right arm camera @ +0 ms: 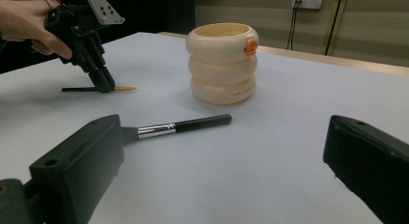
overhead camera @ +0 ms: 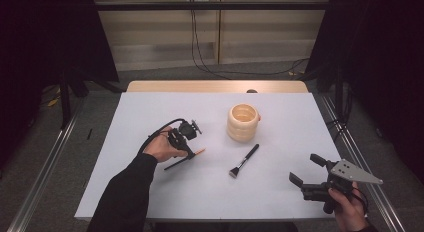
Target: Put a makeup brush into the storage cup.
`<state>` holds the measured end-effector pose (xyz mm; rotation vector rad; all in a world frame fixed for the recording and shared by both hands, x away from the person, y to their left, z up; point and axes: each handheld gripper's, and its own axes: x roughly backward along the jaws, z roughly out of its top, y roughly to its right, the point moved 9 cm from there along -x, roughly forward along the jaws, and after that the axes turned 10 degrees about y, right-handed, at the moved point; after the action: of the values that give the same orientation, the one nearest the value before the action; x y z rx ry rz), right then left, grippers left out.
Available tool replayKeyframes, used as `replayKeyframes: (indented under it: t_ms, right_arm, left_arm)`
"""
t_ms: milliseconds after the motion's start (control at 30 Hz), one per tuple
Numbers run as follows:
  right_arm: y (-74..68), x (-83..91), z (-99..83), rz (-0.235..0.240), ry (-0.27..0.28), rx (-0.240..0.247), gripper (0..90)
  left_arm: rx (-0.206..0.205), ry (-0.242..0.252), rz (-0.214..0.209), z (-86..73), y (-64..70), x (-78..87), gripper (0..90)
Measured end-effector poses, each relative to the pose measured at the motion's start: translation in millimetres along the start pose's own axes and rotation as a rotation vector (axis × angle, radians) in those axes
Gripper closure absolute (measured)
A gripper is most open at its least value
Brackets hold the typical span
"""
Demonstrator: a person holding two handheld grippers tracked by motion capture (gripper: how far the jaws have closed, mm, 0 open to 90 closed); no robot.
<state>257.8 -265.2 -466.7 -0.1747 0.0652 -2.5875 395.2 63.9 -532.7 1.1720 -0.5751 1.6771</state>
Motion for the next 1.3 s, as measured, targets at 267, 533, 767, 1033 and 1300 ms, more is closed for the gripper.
replayKeyframes:
  t_ms: [267,533,767,1033,1300]
  right_arm:
    - [0.3,0.1,0.0,-0.004,0.0,0.002,0.4]
    - [0.0,-0.1,-0.3,-0.008,-0.002,-0.004,0.4]
    - [0.0,0.0,-0.5,-0.006,-0.003,-0.001,0.4]
    - [-0.1,-0.1,-0.3,-0.008,-0.001,-0.005,0.4]
    - [0.2,0.1,-0.5,-0.008,-0.003,-0.001,0.4]
  left_arm:
    - [0.041,0.031,0.018,-1.1,-3.3,2.8,83.6]
    - [0.074,0.09,0.001,-0.5,-4.8,10.8,83.6]
    - [0.105,0.133,0.017,0.3,-6.1,17.7,83.6]
    - [0.116,0.219,0.029,2.8,-3.4,28.8,83.6]
    - [0.134,0.309,0.046,5.5,-2.1,38.9,83.6]
